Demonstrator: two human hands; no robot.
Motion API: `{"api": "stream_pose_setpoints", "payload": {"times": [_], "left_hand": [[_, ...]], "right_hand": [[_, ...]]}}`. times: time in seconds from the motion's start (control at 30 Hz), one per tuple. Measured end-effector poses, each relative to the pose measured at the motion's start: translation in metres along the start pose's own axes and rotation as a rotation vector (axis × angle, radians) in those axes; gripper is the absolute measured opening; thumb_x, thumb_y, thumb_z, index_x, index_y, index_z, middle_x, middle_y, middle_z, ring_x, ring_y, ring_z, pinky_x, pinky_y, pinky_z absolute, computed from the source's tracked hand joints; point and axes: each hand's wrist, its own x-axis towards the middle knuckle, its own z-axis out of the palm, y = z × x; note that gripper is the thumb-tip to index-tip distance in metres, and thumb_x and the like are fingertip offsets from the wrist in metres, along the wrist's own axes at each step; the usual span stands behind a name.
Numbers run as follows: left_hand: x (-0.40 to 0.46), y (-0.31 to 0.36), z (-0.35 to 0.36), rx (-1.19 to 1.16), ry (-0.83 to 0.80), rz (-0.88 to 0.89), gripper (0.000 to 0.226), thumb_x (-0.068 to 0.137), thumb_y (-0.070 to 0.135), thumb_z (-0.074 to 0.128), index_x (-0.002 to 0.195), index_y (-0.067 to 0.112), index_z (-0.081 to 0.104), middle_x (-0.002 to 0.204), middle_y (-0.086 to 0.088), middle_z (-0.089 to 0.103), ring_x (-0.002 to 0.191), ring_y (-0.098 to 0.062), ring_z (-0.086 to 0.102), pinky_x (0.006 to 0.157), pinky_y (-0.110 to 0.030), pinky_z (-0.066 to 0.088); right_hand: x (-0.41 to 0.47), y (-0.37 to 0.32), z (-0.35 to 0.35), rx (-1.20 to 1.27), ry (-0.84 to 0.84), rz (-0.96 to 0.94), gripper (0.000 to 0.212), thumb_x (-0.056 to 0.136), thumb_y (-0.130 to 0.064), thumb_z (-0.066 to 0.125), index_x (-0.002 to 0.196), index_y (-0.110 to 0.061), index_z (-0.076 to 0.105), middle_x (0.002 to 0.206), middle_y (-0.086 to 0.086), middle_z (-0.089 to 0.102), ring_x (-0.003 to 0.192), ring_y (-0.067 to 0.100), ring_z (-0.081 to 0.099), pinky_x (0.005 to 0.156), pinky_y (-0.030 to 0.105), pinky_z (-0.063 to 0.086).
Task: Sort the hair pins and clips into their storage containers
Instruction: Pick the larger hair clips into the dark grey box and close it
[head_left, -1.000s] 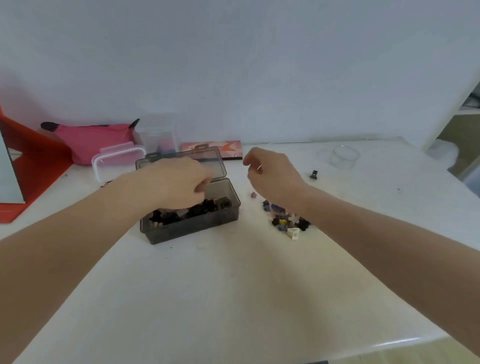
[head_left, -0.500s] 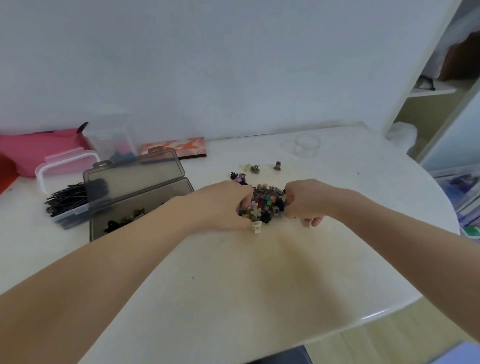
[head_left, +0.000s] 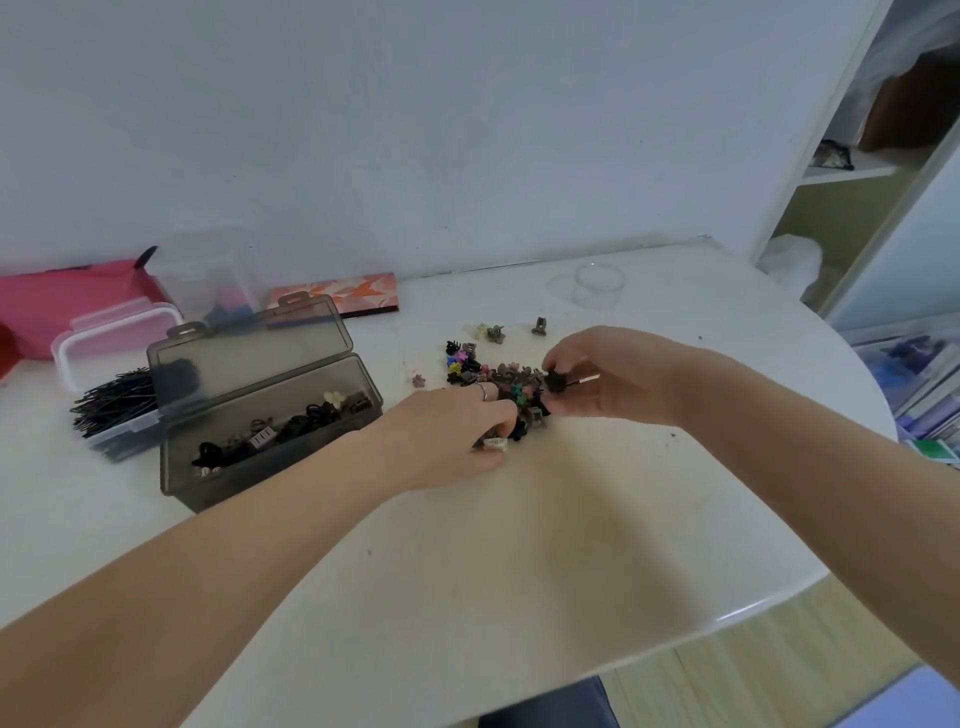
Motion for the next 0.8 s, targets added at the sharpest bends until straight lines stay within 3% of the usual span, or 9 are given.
{"api": "stream_pose_setpoints", "payload": {"times": [0.07,0.13,0.23,0.37,0.43,0.53,0.67,0.73,0.8], "left_hand": [[0.0,0.001,0.002,-0.006,0.004,0.013,0.014,0.093,0.038,0.051,0.1,0.028,0.047,0.094,0.009,0.043,0.076,-0.019,0.053,0.069,-0.038,0.05],[-0.001,0.0,0.004,-0.042,0.002,0.011,0.012,0.093,0.037,0.051,0.099,0.028,0.046,0.094,0.009,0.042,0.077,-0.02,0.054,0.069,-0.039,0.05],[0.0,-0.004,0.008,-0.158,0.001,-0.013,0.009,0.094,0.039,0.053,0.094,0.034,0.046,0.092,0.01,0.041,0.076,-0.017,0.053,0.072,-0.041,0.05],[-0.001,-0.007,0.01,-0.308,0.041,-0.045,0.012,0.092,0.035,0.059,0.083,0.032,0.052,0.091,0.01,0.043,0.066,-0.013,0.05,0.072,-0.041,0.05],[-0.003,-0.007,0.01,-0.353,0.058,-0.055,0.016,0.092,0.031,0.061,0.079,0.031,0.052,0.09,0.011,0.043,0.063,-0.01,0.048,0.07,-0.034,0.048],[-0.006,-0.006,0.006,-0.462,0.051,-0.065,0.013,0.092,0.027,0.062,0.081,0.026,0.055,0.094,0.006,0.046,0.065,-0.008,0.046,0.067,-0.023,0.04],[-0.007,-0.009,-0.012,-0.639,0.113,-0.272,0.011,0.095,0.026,0.058,0.088,0.017,0.056,0.094,-0.001,0.061,0.075,-0.016,0.057,0.069,-0.025,0.043],[-0.005,-0.013,-0.024,-0.91,0.165,-0.458,0.013,0.096,0.022,0.056,0.092,0.01,0.053,0.087,-0.005,0.068,0.072,-0.012,0.064,0.071,-0.029,0.053],[-0.003,-0.017,-0.031,-1.285,0.214,-0.595,0.012,0.097,0.015,0.057,0.091,0.007,0.05,0.091,-0.012,0.071,0.076,-0.015,0.07,0.076,-0.033,0.06]], "right_hand": [[-0.001,0.003,-0.002,0.313,-0.039,0.01,0.015,0.082,0.003,0.052,0.095,-0.002,0.056,0.099,0.02,0.056,0.08,0.036,0.064,0.078,0.039,0.059],[-0.001,0.008,0.001,0.358,-0.039,0.023,0.007,0.082,-0.002,0.057,0.087,-0.005,0.053,0.085,0.016,0.055,0.073,0.029,0.06,0.069,0.033,0.059],[0.006,0.019,0.006,0.027,0.046,-0.007,0.015,0.084,-0.008,0.065,0.081,-0.008,0.051,0.071,0.01,0.049,0.06,0.021,0.049,0.05,0.025,0.048],[0.012,0.037,0.014,-0.769,0.255,-0.297,0.014,0.08,-0.012,0.064,0.09,-0.01,0.055,0.077,0.006,0.058,0.064,0.022,0.05,0.052,0.026,0.038],[0.012,0.043,0.016,-0.974,0.251,-0.397,0.019,0.079,-0.018,0.063,0.097,-0.018,0.055,0.084,0.001,0.06,0.071,0.02,0.053,0.055,0.028,0.041],[0.013,0.049,0.021,-1.126,0.233,-0.467,0.019,0.078,-0.017,0.057,0.094,-0.025,0.051,0.084,-0.002,0.055,0.079,0.024,0.055,0.064,0.035,0.047],[0.014,0.049,0.024,-1.294,0.256,-0.512,0.018,0.078,-0.011,0.051,0.09,-0.025,0.046,0.086,-0.001,0.051,0.079,0.025,0.052,0.061,0.035,0.042],[0.013,0.047,0.02,-1.234,0.235,-0.51,0.017,0.079,-0.012,0.054,0.094,-0.021,0.052,0.091,0.001,0.053,0.082,0.025,0.053,0.066,0.035,0.044],[0.012,0.042,0.016,-1.004,0.231,-0.459,0.016,0.079,-0.013,0.061,0.094,-0.016,0.059,0.093,0.003,0.059,0.081,0.022,0.056,0.064,0.031,0.046]]}}
